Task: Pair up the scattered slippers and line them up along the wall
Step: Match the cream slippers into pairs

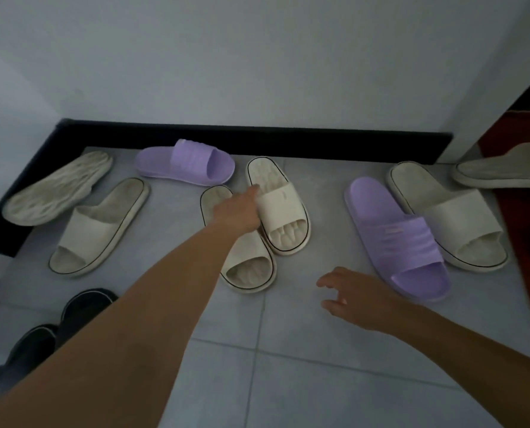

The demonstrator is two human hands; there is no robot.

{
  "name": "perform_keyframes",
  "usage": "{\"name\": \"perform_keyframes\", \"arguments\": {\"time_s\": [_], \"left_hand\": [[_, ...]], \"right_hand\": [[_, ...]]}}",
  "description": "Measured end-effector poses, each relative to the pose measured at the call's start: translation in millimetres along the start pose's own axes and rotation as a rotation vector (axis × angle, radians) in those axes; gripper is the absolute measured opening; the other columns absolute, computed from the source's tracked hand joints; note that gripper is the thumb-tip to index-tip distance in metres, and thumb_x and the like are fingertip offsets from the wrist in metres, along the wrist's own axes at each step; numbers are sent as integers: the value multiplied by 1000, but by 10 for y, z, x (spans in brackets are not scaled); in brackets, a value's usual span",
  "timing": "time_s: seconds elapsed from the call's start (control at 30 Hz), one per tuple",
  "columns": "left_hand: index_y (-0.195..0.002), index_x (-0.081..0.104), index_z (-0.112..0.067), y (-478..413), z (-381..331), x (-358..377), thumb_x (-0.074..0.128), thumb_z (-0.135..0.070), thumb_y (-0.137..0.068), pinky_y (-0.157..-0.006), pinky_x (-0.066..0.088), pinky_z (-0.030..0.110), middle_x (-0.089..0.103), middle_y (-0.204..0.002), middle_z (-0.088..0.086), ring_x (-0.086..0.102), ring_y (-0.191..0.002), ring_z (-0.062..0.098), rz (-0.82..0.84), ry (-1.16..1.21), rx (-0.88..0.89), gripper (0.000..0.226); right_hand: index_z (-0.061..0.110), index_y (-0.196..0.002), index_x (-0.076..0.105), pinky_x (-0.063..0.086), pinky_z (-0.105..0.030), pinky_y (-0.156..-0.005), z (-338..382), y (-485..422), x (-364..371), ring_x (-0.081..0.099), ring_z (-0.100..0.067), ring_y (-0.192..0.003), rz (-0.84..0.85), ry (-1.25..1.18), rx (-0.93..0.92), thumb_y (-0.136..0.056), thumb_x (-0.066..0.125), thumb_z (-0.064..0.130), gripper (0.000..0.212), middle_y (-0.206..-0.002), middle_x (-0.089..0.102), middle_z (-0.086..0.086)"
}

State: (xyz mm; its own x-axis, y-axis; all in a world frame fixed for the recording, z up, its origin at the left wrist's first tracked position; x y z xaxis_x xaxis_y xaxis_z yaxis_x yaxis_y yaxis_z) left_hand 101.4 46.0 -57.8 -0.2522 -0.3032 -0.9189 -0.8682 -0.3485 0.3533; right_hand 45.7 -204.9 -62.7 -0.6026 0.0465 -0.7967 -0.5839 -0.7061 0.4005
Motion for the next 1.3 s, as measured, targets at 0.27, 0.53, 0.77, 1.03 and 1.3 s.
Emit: {"name": "perform_keyframes", "arguments": {"time_s": [0.27, 0.53, 0.77, 1.03, 1.3], "left_hand": [[-120, 44, -6, -9, -123, 85, 57, -15, -81, -78, 42, 32, 57, -116, 14, 57, -107, 31, 87, 307, -71, 42], [-117, 50, -2, 385, -415, 244, 67, -14, -77, -76, 53, 34, 62, -111, 14, 63, -100, 27, 250, 566, -118, 45], [-104, 62, 8, 678, -324, 134, 61, -22, -86, -55, 40, 25, 65, -89, 18, 64, -90, 31, 307, 501, -118, 35], [-76, 56, -7, 845, -309, 385, 61, -11, -85, -49, 49, 24, 59, -69, 9, 60, -59, 20, 460, 867, -303, 11], [-72, 58, -14, 693, -88, 250, 63, -19, -82, -65, 48, 26, 66, -73, 1, 60, -61, 15, 493, 554, -251, 13]], "right_hand": [[26, -118, 58, 46, -28, -84, -498, 454, -116, 61, -11, -83, -26, -44, 216, -86, 61, 36, 34, -116, 57, 5], [22, -112, 62, 44, -27, -84, -118, 183, -88, 56, -9, -74, -55, -115, 121, -84, 66, 28, 28, -108, 61, 2], [20, -102, 65, 48, -32, -81, 113, 61, 18, 58, -14, -79, 4, -156, 13, -83, 64, 22, 19, -97, 64, -1], [26, -52, 53, 35, -10, -49, 111, 99, 40, 53, -8, -54, -7, -299, 121, -85, 59, 23, 34, -56, 57, 6], [21, -62, 58, 32, -11, -50, 107, 42, -123, 52, -4, -54, -144, -368, 197, -84, 64, 29, 24, -60, 58, 7]]}}
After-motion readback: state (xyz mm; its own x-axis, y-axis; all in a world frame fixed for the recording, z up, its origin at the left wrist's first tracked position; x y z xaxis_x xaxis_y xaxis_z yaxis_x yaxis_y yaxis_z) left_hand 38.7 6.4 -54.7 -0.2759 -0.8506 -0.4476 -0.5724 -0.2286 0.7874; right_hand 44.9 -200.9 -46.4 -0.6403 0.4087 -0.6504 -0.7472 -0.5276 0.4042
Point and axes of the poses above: each hand's wrist, its own y-axis away from the middle knuckle, its own x-axis out of the palm, z = x × y, the point moved 6 cm from there along -y, towards the middle knuckle
